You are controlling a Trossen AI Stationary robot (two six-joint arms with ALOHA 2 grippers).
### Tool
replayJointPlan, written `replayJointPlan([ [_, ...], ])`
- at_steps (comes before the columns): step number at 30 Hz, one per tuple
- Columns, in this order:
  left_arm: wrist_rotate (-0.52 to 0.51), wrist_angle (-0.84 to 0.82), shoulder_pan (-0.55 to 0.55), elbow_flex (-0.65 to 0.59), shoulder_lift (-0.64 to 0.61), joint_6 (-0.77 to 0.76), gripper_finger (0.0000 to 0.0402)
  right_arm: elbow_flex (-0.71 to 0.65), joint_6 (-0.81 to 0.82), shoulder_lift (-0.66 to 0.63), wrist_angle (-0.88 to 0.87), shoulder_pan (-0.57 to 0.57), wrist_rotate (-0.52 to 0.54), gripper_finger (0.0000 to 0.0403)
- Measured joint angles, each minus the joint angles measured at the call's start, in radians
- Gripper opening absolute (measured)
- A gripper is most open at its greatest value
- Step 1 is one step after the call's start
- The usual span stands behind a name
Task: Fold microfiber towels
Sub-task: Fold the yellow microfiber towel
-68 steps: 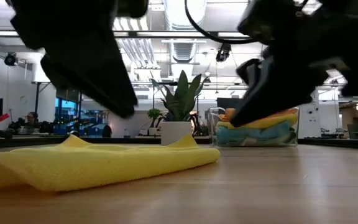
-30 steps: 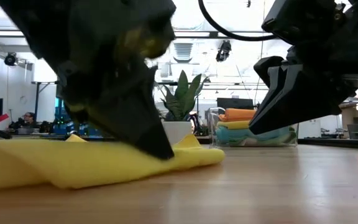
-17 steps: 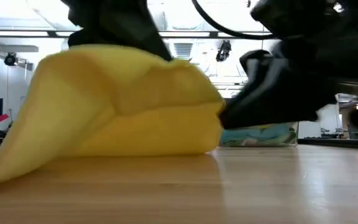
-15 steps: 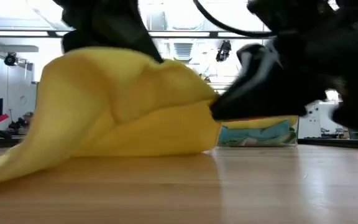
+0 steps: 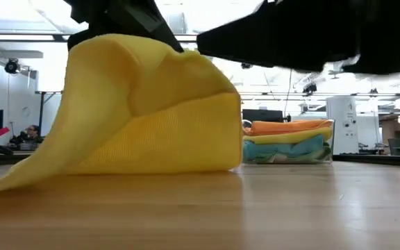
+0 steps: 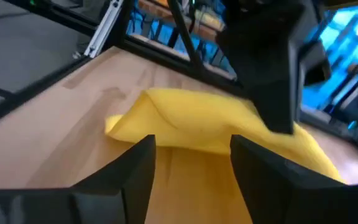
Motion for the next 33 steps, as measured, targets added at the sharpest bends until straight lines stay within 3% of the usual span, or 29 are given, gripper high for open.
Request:
replayJointPlan([
  [7, 0.000, -0.005, 0.000, -0.001, -0.019, -0.017, 0.0000, 0.092, -0.263, 0.154, 0.145, 0.000, 0.014, 0.0200],
  [11, 0.001, -0.005, 0.000, -0.002, -0.020, -0.018, 0.0000, 0.227, -0.394, 0.267, 0.142, 0.000, 0.232, 0.0200],
  [13, 0.001, -0.005, 0.000, -0.007, -0.020, -0.018, 0.0000, 0.281, -0.460, 0.307, 0.150, -0.002, 0.264, 0.0200],
  [21, 0.003, -0.005, 0.000, -0.035, -0.020, -0.021, 0.0000, 0.350, -0.494, 0.363, 0.201, 0.004, 0.316, 0.0193],
  [26, 0.003, -0.004, 0.000, -0.045, -0.020, -0.021, 0.0000, 0.348, -0.498, 0.348, 0.210, 0.008, 0.327, 0.0143],
  [33, 0.003, -0.006, 0.002, -0.046, -0.020, -0.019, 0.0000, 0.346, -0.537, 0.339, 0.173, 0.030, 0.333, 0.0020],
])
